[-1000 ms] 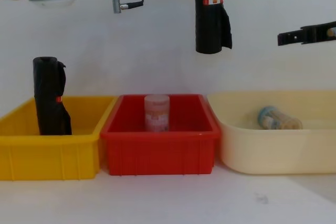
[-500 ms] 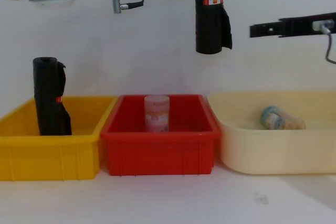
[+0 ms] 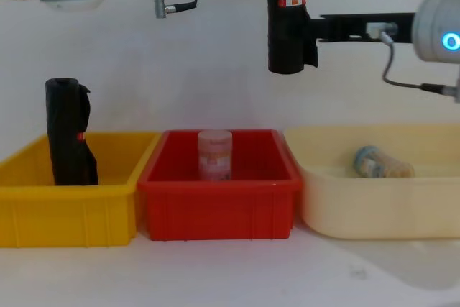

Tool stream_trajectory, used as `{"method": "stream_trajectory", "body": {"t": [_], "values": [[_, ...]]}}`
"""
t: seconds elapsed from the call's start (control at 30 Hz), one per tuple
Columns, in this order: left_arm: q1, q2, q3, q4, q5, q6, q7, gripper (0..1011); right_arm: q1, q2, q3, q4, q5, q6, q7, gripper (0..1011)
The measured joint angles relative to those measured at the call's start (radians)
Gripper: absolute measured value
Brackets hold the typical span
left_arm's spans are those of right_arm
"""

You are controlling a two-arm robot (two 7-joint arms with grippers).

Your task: Pick up the garbage bag with the one hand and transfer it to the other hand.

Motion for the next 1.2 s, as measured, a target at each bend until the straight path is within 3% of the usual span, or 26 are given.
{"method": "stream_trajectory", "body": {"t": [0.23,0.57,0.83,1.2], "values": [[0.000,0.000,0.000,0.001,0.000,0.000,0.000,382,0.022,-0.030,-0.025,0.036,-0.017,-0.061,-0.019,1001],[0.000,0.000,0.000,0.001,0.000,0.000,0.000,382,0.046,-0.070,-0.042,0.081,-0.066,-0.133,-0.118,1001],[0.000,0.000,0.000,0.001,0.000,0.000,0.000,382,0.064,-0.095,-0.044,0.114,-0.106,-0.166,-0.189,1001],[0.000,0.000,0.000,0.000,0.000,0.000,0.000,382,0.095,-0.114,-0.051,0.171,-0.154,-0.184,-0.243,1001]]}}
